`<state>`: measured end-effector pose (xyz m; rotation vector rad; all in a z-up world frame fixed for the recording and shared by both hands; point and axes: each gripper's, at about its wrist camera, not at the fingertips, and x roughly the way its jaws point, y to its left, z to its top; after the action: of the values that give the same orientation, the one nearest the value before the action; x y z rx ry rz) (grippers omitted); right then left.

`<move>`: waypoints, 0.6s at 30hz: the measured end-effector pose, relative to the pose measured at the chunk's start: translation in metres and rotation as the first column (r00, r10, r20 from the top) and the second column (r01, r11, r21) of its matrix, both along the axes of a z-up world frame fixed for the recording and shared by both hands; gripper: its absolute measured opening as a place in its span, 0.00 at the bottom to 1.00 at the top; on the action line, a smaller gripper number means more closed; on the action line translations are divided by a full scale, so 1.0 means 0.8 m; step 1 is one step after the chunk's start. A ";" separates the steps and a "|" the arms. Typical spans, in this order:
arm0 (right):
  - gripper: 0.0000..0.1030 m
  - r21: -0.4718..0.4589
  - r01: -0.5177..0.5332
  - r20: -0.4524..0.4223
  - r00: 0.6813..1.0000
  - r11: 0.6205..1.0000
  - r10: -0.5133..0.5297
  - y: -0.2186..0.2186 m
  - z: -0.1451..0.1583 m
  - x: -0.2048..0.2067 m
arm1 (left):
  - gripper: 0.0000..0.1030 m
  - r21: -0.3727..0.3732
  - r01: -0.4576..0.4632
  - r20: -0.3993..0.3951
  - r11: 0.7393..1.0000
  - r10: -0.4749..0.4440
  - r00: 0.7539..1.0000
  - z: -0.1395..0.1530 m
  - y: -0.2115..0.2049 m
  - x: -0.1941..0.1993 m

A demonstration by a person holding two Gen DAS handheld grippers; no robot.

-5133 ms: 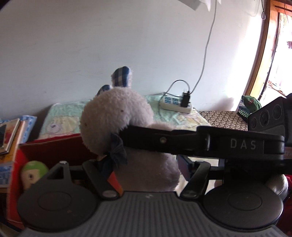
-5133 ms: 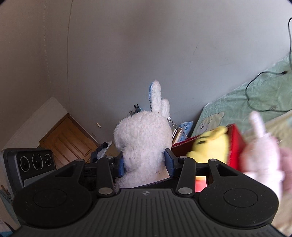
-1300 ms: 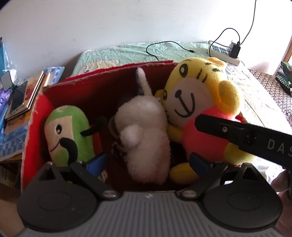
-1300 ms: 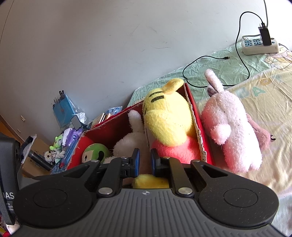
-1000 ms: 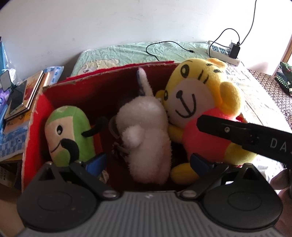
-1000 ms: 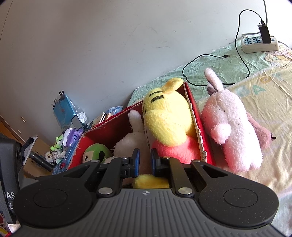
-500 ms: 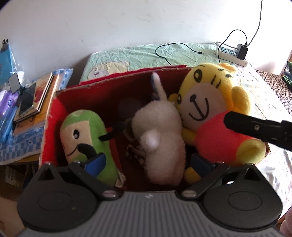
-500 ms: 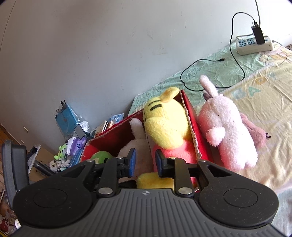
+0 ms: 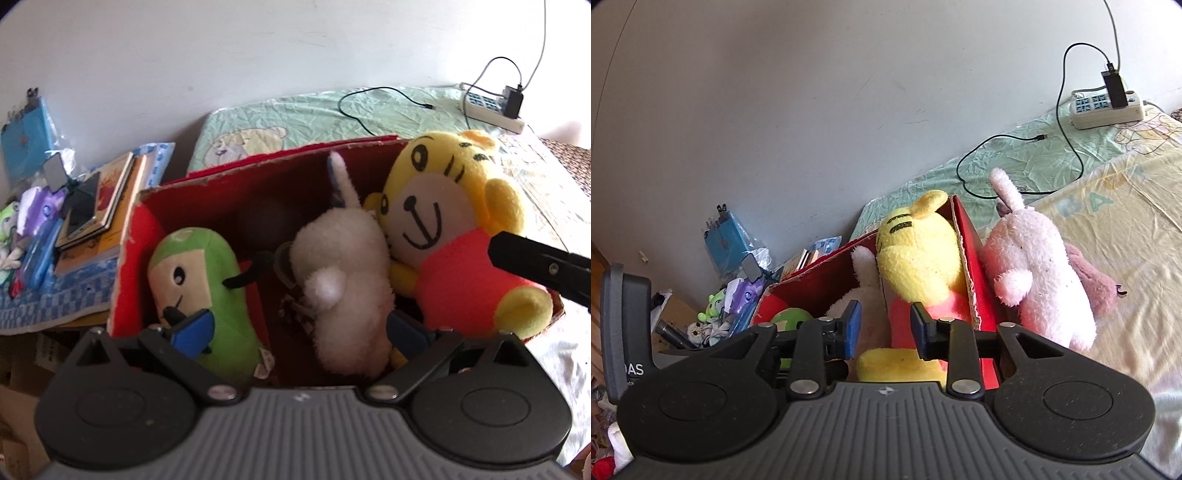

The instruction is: Organize objects

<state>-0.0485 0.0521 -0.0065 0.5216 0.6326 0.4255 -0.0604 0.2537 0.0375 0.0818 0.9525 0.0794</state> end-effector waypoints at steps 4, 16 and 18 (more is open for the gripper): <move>0.30 0.024 -0.040 0.000 0.999 0.999 0.040 -0.009 0.000 0.005 | 0.96 0.022 -0.042 0.001 0.999 0.042 0.999 0.004 -0.006 -0.003; 0.31 0.064 -0.171 0.016 0.985 0.983 0.170 -0.057 0.004 0.016 | 0.96 0.106 -0.196 0.023 0.975 0.195 0.981 0.020 -0.041 -0.014; 0.34 0.072 -0.186 0.014 0.982 0.980 0.186 -0.068 0.003 0.018 | 0.96 0.110 -0.222 0.026 0.969 0.220 0.975 0.023 -0.046 -0.016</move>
<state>-0.0338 -0.0022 -0.0037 0.5318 0.6629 0.6289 -0.0736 0.2169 0.0562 0.0781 0.9409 0.3395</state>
